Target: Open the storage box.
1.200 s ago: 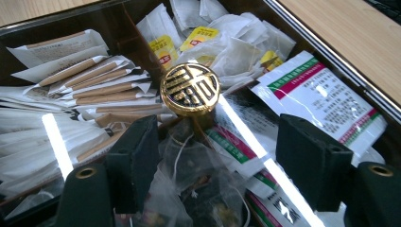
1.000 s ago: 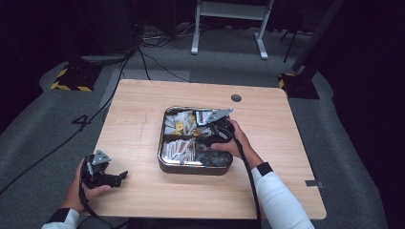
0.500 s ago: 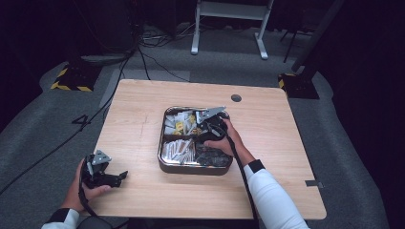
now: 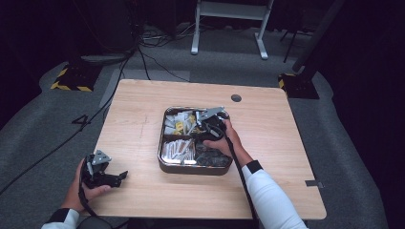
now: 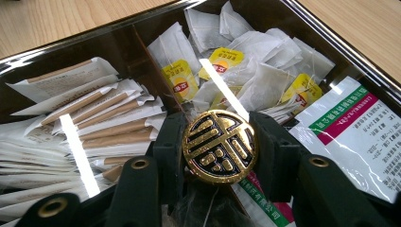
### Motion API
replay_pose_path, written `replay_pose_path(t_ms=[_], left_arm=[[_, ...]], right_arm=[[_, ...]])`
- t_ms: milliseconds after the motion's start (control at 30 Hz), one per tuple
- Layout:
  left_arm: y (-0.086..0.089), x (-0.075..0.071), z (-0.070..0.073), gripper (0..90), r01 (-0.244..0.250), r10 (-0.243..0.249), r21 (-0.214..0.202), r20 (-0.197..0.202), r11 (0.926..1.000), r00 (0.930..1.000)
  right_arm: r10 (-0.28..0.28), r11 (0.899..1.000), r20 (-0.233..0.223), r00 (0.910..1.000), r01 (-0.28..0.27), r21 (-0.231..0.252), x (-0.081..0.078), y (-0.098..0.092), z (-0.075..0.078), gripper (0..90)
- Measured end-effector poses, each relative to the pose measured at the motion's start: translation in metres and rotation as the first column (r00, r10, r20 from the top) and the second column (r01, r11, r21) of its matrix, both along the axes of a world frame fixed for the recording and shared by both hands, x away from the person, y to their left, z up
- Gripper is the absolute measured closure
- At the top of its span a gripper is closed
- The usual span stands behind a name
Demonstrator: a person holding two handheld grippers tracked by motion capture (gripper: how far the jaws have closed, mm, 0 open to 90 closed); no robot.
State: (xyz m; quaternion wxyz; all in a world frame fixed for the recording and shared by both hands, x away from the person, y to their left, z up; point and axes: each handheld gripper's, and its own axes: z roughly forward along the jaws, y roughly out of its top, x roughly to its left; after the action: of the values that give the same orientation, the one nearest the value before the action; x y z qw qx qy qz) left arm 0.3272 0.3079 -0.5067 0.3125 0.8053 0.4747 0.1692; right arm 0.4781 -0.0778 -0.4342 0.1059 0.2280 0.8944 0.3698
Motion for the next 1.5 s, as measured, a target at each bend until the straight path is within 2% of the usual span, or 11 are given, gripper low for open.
replay_pose_path(t_ms=[233, 433, 600, 1300, 1500], left_arm=[[0.0, 0.0, 0.0, 0.4, 0.001, -0.001, 0.001, 0.0, 1.0, 1.0], [0.0, 0.0, 0.0, 0.4, 0.002, -0.002, 0.001, 0.0, 1.0, 1.0], [0.0, 0.0, 0.0, 0.4, 0.001, -0.001, 0.001, -0.001, 1.0, 1.0], [0.0, 0.0, 0.0, 0.4, 0.0, 0.0, 0.0, 0.0, 1.0, 1.0], [0.0, 0.0, 0.0, 0.4, 0.0, 0.0, 0.0, 0.0, 1.0, 1.0]], right_arm=[[-0.005, 1.0, 0.004, 1.0, 0.005, 0.009, -0.001, -0.001, 0.004, 59.4], [-0.01, 1.0, 0.021, 0.9997, 0.009, 0.023, -0.004, -0.005, 0.015, 59.5], [-0.003, 1.0, 0.034, 0.9994, 0.002, 0.012, -0.006, -0.006, 0.022, 59.5], [-0.007, 1.0, 0.074, 0.9972, 0.005, 0.025, -0.013, -0.02, 0.054, 59.6], [-0.011, 1.0, 0.086, 0.9962, 0.01, 0.013, -0.014, -0.027, 0.058, 59.6]])
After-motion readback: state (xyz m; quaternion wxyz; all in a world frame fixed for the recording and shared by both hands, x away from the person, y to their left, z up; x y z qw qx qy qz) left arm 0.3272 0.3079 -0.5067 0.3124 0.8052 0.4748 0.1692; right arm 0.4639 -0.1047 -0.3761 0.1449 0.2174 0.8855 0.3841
